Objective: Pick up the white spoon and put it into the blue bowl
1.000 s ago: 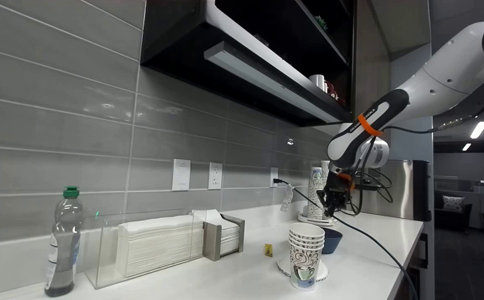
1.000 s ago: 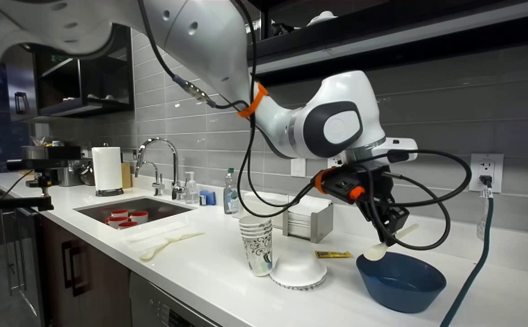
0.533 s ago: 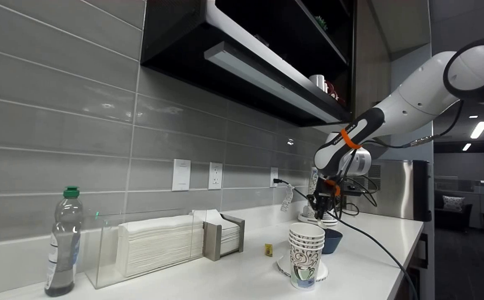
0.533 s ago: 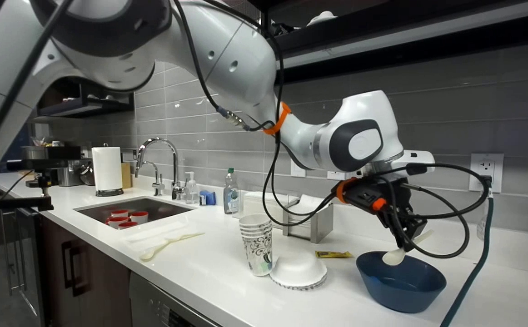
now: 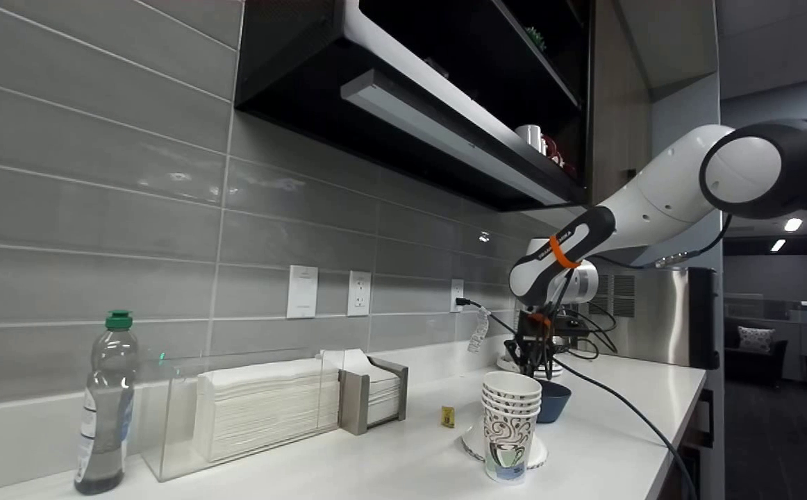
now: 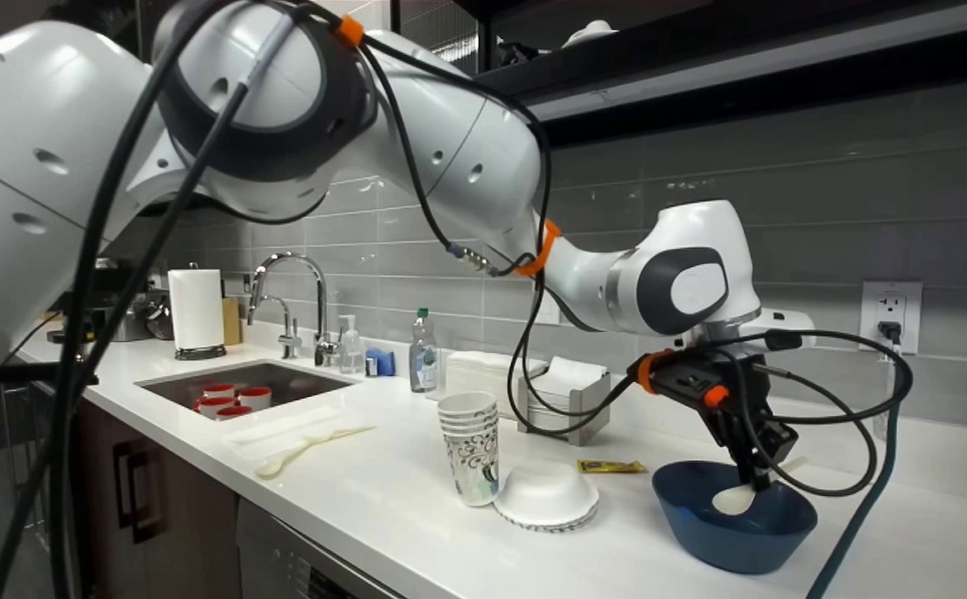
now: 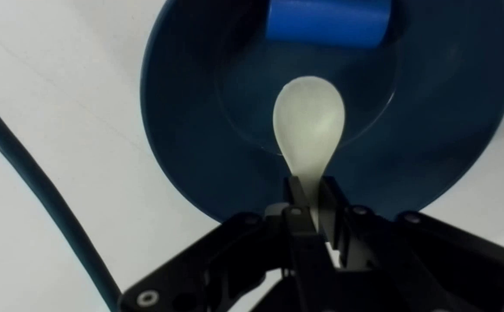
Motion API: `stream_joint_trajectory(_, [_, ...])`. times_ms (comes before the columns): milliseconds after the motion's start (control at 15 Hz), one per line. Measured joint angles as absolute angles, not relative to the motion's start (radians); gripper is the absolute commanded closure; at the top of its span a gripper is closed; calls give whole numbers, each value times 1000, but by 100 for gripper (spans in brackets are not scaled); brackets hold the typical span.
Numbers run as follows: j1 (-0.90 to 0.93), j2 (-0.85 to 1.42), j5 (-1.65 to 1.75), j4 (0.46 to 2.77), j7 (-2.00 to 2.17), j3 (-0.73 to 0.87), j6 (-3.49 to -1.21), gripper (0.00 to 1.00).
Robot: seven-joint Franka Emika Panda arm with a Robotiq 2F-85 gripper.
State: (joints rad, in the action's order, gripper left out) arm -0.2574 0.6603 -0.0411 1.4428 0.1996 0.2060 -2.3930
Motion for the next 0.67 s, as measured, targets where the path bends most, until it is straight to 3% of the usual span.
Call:
stream_joint_trajectory(67, [-258,675,-41,1426,203,206,-2378,96])
stream_joint_trajectory(133, [-258,689,-41,1411,206,207,-2364,89])
stream_joint_trajectory(200, [-258,702,-41,1398,209,207,-2349,60])
stream_joint_trajectory(333, [-258,719,-41,1374,213,209,-2326,60])
stream_joint_trajectory(667, [-255,686,-42,1360,216,208,-2292,25])
